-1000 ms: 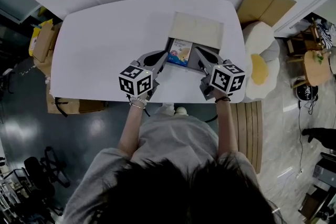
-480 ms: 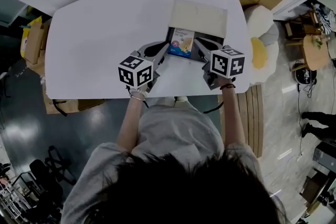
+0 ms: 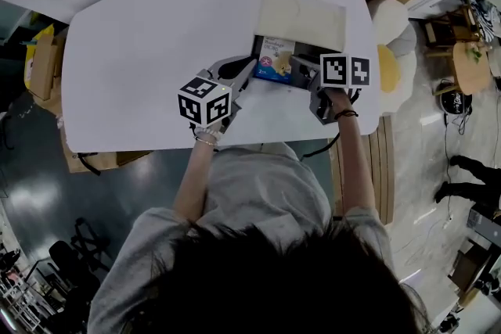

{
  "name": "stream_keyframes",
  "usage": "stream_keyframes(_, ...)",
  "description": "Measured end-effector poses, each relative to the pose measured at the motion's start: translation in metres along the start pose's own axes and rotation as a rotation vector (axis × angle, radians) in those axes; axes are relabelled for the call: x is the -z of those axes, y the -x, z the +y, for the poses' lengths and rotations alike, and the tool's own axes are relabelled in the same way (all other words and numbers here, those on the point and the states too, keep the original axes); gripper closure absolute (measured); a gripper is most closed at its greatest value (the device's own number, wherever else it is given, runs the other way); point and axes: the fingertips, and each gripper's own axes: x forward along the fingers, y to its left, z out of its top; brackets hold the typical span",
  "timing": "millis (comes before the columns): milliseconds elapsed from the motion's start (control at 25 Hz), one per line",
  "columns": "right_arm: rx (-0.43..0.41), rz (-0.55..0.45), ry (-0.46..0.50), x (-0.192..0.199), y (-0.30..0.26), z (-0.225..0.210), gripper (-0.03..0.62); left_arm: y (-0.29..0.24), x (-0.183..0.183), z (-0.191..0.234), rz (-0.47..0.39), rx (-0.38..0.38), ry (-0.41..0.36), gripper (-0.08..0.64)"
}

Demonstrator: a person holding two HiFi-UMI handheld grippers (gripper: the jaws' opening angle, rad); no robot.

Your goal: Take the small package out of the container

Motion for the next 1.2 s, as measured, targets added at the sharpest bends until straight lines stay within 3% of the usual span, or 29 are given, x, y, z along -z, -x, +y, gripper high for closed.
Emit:
stream_keyframes(200, -0.015, 0.077, -0.082, 0.004, -0.008, -0.001, 0.425, -0.002, 0.002, 0.005, 0.007, 0.010, 0.004, 0.566)
stream_keyframes(640, -0.048, 0.242, -0.147, 0.017, -0.025, -0.007, 0.370, -0.006, 0.004, 0.005, 0.016, 0.040, 0.003, 0.566)
stream_keyframes(1040, -0.153, 0.323, -0.266, 0.022, -0.035, -0.011, 0.369, -0.002, 0.007, 0.006, 0.020, 0.044, 0.003, 0.566)
stream_keyframes(1200, -0.220, 0.360, -0.310, 0.025, -0.036, -0.008, 0.410, -0.001, 0.010, 0.005, 0.025, 0.049, -0.001, 0.566)
